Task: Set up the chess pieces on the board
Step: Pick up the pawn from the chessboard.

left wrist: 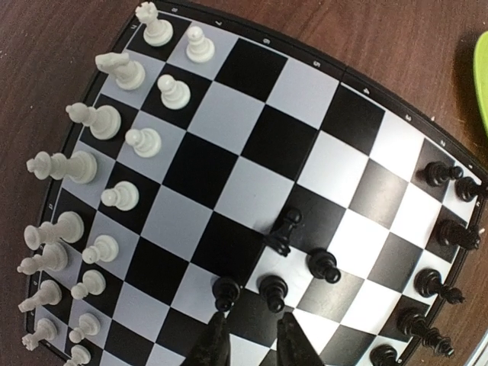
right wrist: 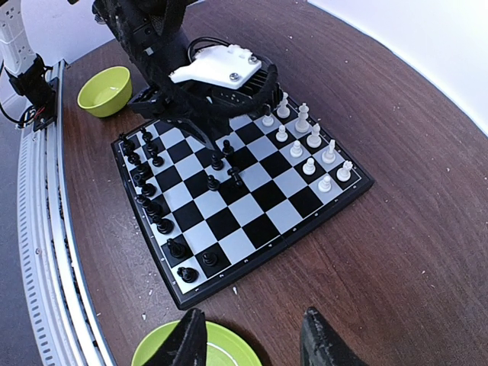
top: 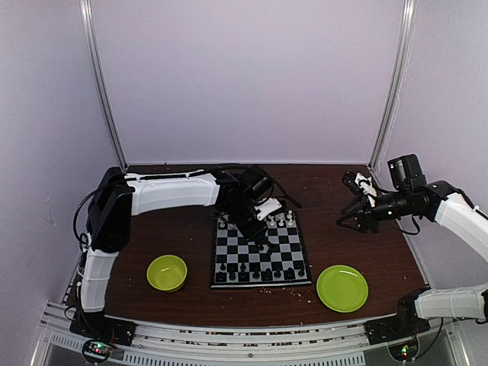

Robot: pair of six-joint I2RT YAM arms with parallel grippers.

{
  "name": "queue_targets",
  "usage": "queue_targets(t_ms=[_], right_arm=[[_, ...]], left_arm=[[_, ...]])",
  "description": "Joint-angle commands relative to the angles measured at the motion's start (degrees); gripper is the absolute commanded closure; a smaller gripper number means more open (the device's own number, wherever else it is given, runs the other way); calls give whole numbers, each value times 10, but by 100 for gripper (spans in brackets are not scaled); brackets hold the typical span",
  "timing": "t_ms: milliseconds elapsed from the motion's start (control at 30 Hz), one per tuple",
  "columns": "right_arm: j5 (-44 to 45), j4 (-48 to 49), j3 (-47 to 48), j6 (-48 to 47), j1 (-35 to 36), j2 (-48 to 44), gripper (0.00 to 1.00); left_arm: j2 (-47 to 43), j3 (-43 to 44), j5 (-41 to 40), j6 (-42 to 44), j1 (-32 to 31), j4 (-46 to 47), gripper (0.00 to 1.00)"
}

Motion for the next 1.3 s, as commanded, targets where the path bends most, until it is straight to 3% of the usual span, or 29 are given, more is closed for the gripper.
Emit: queue_targets(t_ms=[0, 400, 1033, 1267], right_arm=[[5, -5, 8, -5, -4, 3, 59], [7, -5, 10, -7, -4, 9, 59], [6, -8, 11, -7, -4, 15, 59], [7, -9, 11, -7, -4, 16, 60]], left_arm=[[20, 30, -13, -16, 7, 25, 80], [36, 29, -12, -25, 14, 27, 85], [56, 22, 17, -23, 18, 20, 86], [56, 20, 15, -22, 18, 16, 92]])
